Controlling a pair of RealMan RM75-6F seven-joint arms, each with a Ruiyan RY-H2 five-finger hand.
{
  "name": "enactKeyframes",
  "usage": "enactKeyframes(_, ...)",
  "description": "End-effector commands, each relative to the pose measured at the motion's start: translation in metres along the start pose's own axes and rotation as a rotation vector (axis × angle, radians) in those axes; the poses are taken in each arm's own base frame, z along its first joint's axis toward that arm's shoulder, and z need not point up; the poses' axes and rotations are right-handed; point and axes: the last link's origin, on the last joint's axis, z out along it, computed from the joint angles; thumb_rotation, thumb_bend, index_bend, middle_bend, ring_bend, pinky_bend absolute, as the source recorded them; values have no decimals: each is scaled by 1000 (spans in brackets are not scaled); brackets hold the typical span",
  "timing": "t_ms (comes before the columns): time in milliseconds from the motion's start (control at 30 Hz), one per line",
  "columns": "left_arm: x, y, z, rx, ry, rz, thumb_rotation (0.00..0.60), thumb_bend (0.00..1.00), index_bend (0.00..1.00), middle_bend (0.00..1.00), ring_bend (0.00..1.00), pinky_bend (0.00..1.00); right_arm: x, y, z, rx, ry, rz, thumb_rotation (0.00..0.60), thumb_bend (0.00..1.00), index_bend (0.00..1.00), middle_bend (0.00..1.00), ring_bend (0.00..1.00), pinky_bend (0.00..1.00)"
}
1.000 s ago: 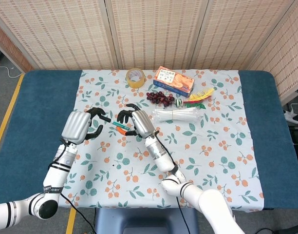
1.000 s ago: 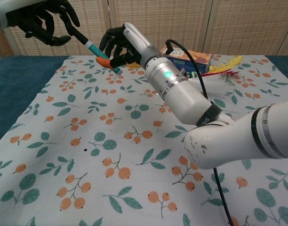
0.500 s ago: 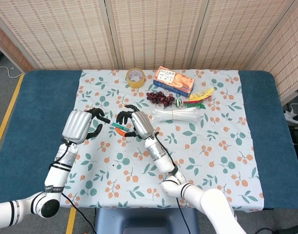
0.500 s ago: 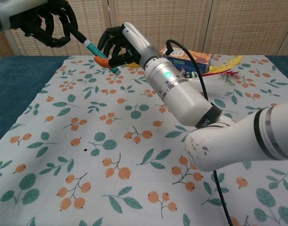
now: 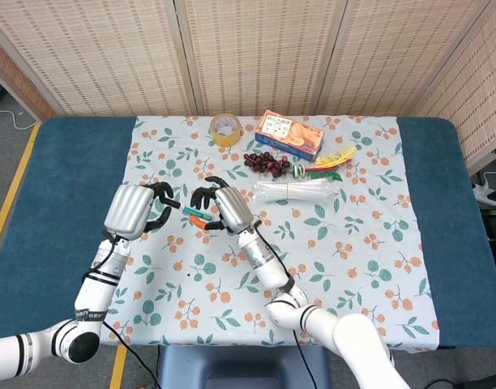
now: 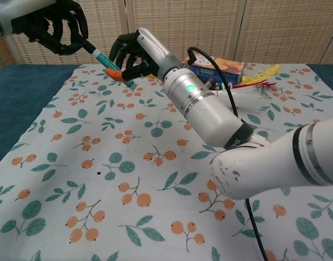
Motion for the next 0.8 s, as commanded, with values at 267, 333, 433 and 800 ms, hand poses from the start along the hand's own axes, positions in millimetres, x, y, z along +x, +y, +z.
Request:
enactKeyframes(267, -1, -1, -1, 2, -10, 17, 600, 374, 499, 557, 632, 831, 1, -3, 2, 7, 8, 7, 600, 358, 926, 851, 571, 181)
enactKeyframes(333, -1, -2, -1, 4, -12, 22, 600, 375, 502, 557, 632, 832, 1, -3, 2, 7, 9, 5, 600, 358, 925, 851, 571, 181)
enactKeyframes(433, -1, -3, -1, 4, -20, 33, 600, 375, 500, 555, 632, 832, 2, -3, 1, 8, 10, 3, 600, 358, 925, 851, 571, 181)
enactKeyframes(800, 0, -4, -2, 1, -24, 42, 600, 375, 491, 544, 632, 833, 2, -3, 1, 10, 12, 7, 600, 358, 926, 851, 571, 181)
